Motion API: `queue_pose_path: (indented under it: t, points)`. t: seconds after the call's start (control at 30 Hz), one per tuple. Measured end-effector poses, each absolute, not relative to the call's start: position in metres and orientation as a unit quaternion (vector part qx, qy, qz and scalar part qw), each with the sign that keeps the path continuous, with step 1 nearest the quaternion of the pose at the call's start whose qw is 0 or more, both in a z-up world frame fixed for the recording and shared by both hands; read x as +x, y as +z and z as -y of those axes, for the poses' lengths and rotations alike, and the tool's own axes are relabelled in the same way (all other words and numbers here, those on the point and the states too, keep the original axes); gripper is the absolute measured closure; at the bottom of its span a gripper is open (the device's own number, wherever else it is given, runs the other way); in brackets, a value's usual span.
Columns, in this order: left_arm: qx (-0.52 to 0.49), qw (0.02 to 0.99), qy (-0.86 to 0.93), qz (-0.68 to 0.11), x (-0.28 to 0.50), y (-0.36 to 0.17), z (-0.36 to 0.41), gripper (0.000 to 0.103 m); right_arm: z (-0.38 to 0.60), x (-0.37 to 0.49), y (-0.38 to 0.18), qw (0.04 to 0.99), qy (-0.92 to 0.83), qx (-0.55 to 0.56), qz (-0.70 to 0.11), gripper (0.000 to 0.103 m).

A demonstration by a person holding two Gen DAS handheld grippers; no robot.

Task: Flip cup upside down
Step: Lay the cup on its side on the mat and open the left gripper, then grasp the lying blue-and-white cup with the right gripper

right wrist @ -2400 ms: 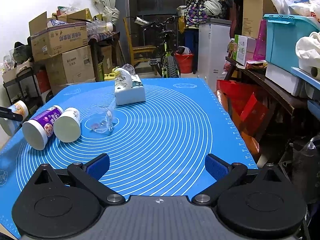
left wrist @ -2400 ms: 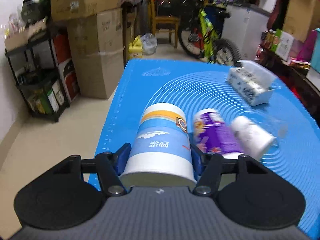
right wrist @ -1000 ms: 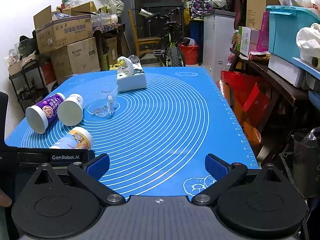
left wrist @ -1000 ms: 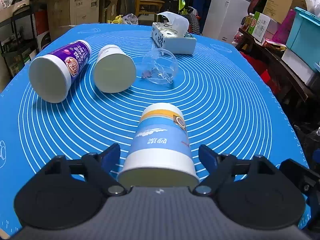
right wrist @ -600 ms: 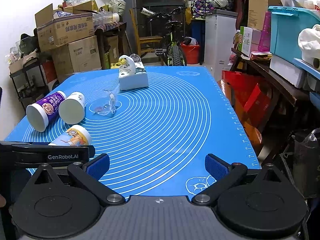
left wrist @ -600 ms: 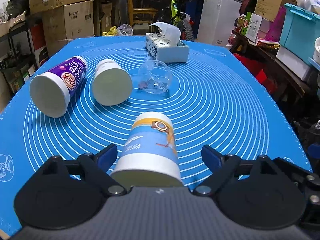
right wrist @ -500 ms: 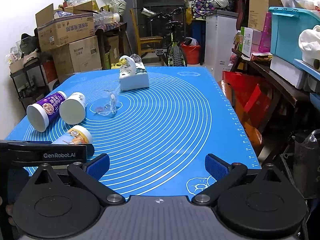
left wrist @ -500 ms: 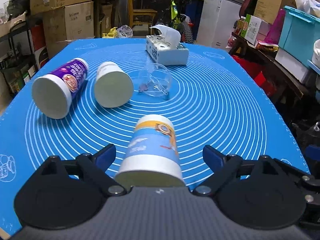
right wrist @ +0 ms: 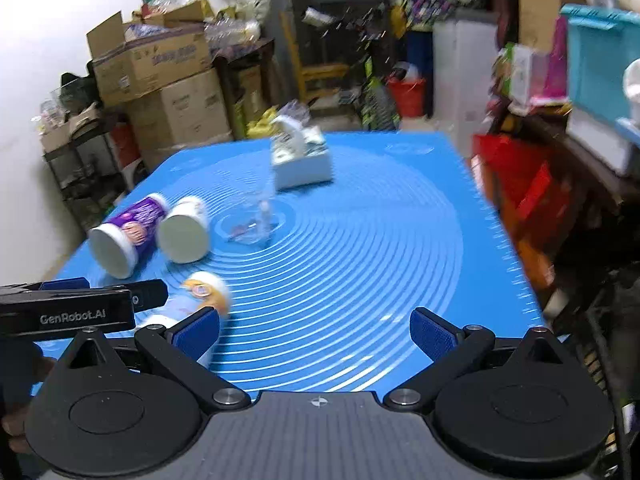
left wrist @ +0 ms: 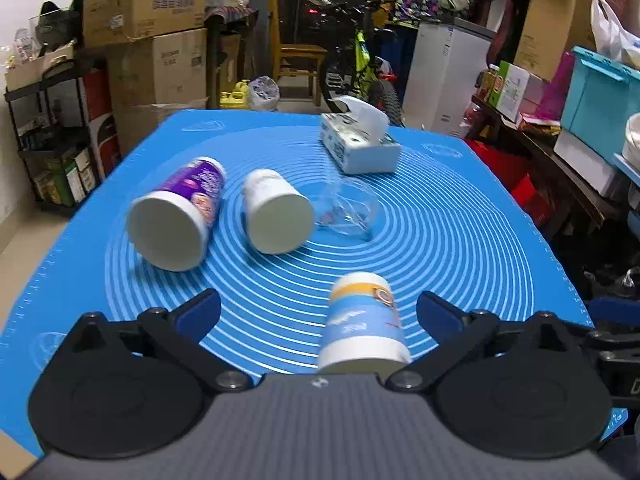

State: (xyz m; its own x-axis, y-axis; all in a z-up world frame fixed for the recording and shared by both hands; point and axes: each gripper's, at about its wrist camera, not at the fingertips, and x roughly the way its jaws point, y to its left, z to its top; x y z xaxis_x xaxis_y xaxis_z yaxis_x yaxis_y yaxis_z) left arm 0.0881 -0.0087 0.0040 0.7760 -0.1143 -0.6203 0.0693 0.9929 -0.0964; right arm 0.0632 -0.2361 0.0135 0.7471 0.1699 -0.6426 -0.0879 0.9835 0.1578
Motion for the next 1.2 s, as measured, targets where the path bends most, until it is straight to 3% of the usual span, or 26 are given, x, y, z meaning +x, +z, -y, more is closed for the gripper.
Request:
queue_pose_path:
  t: [0.57,0.9,1.0,1.13,1.2]
  points:
    - [-0.025,0.934,-0.016,-0.356,0.109,-0.009,-0.07,0.0,0.158,0.141,0.018,0.878,0.133,0.086,-0.452,0.003]
    - [-0.037,0.93,-0.006,-0.366,0.12,-0.026,-0.085,0.0,0.129,0.188,-0.015,0.836,0.114,0.082,-0.53,0.011]
    - [-0.039,0.929,-0.007,-0.367,0.121,-0.028,-0.087,0.0,0.125,0.197,-0.025,0.826,0.11,0.082,-0.547,0.016]
    - [-0.036,0.93,-0.007,-0.365,0.121,-0.029,-0.086,0.0,0.123,0.2,-0.035,0.812,0.119,0.086,-0.564,0.038]
    - [-0.035,0.931,-0.008,-0.364,0.12,-0.028,-0.085,0.0,0.124,0.198,-0.036,0.817,0.13,0.087,-0.555,0.038]
